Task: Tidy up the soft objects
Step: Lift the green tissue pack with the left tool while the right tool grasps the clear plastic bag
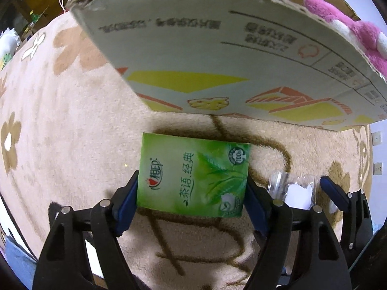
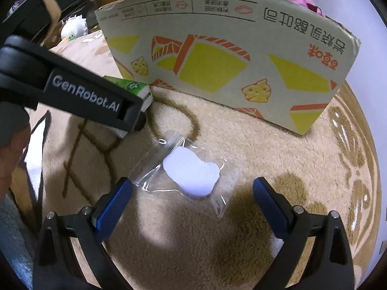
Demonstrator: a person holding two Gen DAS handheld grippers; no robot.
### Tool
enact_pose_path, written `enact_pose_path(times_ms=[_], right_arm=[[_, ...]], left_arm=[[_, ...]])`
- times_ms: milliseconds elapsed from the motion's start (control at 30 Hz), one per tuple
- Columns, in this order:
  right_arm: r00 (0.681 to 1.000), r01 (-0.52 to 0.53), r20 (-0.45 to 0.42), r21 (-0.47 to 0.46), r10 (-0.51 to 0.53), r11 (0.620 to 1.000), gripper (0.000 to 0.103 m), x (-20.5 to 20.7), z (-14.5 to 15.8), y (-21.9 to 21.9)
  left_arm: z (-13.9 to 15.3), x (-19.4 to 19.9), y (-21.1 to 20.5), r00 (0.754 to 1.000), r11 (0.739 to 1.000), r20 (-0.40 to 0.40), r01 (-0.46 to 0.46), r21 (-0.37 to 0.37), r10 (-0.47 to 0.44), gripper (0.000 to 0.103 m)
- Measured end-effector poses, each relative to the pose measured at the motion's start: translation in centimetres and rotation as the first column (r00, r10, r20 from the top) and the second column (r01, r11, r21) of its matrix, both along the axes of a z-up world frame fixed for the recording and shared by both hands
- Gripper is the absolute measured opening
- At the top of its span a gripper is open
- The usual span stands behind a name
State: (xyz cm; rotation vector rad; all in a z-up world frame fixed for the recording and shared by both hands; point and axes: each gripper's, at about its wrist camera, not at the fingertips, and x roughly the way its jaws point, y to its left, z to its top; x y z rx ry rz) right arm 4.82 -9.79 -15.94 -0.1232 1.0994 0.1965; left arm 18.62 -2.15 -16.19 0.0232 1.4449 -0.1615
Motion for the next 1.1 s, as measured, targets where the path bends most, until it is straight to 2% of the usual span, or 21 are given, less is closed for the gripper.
enact_pose_path(times_ms=[100,300,400,467,533,800,867,900,1033,1067,1100], right_arm=[[1.0,-0.001,0.006,-0.01,0.001,1.0,0.103,0.8,0.0,0.1],[1.0,0.015,0.016,-0.015,-0.014,1.0,0.09,1.1,0.0,-0.6],[0.999,0.011,0.03,-0.018,-0.01,1.0,0.082,1.1,0.3,-0.8],[0.999,0.005,0.044,-0.018,-0.004,1.0,0.071,1.4,0.8,-1.1],[0.999,-0.008,0.053,-0.017,0.008,1.0,0.066,1.8,1.3,-0.9],[0.995,-0.053,0.085,-0.006,0.054,0.999,0.066,2.9,2.4,-0.6],[0.995,-0.062,0.078,-0.004,0.062,0.998,0.056,3.3,2.7,-0.3],[0.995,-0.062,0.078,-0.007,0.062,0.998,0.055,3.4,2.7,-0.3],[0.995,-0.054,0.088,-0.017,0.055,0.998,0.034,3.4,3.0,-1.1],[0.993,-0.054,0.105,-0.022,0.056,0.998,0.027,3.1,3.4,-1.4],[0.992,-0.051,0.116,-0.027,0.054,0.998,0.011,2.6,3.6,-1.4]], left_arm=[[-0.6,-0.7,1.1,1.0,1.0,-0.01,0.002,0.004,-0.002,0.077],[-1.4,-1.5,1.7,1.0,1.0,-0.017,0.006,0.007,-0.006,0.075],[-1.2,-1.9,1.9,1.0,1.0,-0.012,0.014,0.011,-0.013,0.075],[-1.1,-2.1,2.0,1.0,1.0,-0.008,0.017,0.012,-0.017,0.075],[-0.7,-2.4,2.0,1.0,1.0,-0.004,0.016,0.013,-0.016,0.075],[1.0,-3.4,2.6,0.999,0.999,0.031,-0.032,0.009,0.032,0.075],[1.3,-3.7,2.7,0.998,0.999,0.043,-0.037,0.013,0.036,0.075],[1.5,-3.9,2.8,0.998,0.999,0.047,-0.039,0.015,0.038,0.075],[2.1,-4.4,3.1,0.997,0.999,0.06,-0.048,0.022,0.047,0.075],[2.1,-4.7,2.6,0.997,0.998,0.066,-0.049,0.027,0.047,0.075],[2.4,-5.0,2.6,0.996,0.998,0.081,-0.05,0.037,0.047,0.075]])
